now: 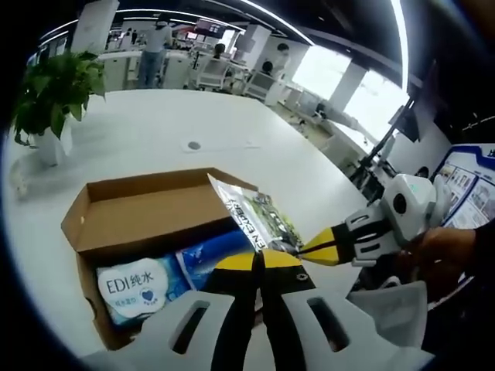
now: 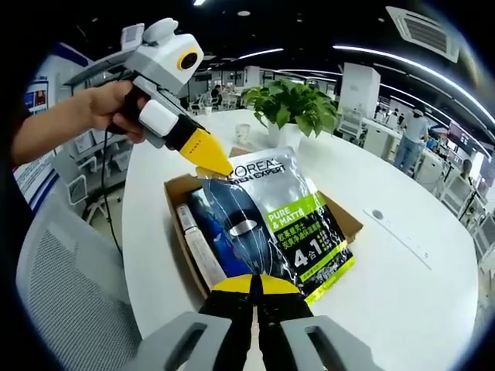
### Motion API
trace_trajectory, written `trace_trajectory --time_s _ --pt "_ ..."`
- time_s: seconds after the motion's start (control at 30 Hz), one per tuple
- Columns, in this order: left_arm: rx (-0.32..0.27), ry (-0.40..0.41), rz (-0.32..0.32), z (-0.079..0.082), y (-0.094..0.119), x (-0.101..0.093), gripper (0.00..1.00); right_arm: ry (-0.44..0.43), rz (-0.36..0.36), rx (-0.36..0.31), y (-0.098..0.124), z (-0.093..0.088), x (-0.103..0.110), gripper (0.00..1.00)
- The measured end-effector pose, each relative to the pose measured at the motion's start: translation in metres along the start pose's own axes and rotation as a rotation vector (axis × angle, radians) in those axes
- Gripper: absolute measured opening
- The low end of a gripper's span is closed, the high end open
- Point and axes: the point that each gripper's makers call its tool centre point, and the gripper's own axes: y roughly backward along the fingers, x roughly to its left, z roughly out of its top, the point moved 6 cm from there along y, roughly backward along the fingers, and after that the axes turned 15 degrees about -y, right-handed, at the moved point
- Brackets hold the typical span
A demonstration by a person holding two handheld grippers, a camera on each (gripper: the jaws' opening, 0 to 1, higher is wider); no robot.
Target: Operate the shoe box by opening the lid, removing the specified soft item, and placing it in the target area until the item is outside and the box remains undamaged.
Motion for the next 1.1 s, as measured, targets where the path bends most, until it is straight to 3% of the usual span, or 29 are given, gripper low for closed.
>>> trace_trajectory --time_s 0.6,1.1 --pt "0.015 -0.034 -0.038 0.009 -0.034 -0.022 0.0 -0.013 -0.051 0.01 0.016 -0.022 -0.029 0.0" --pt "0.045 -0.063 -0.043 0.009 -0.06 -0.039 0.0 -0.009 -0.081 0.025 0.018 -0.042 -0.051 0.0"
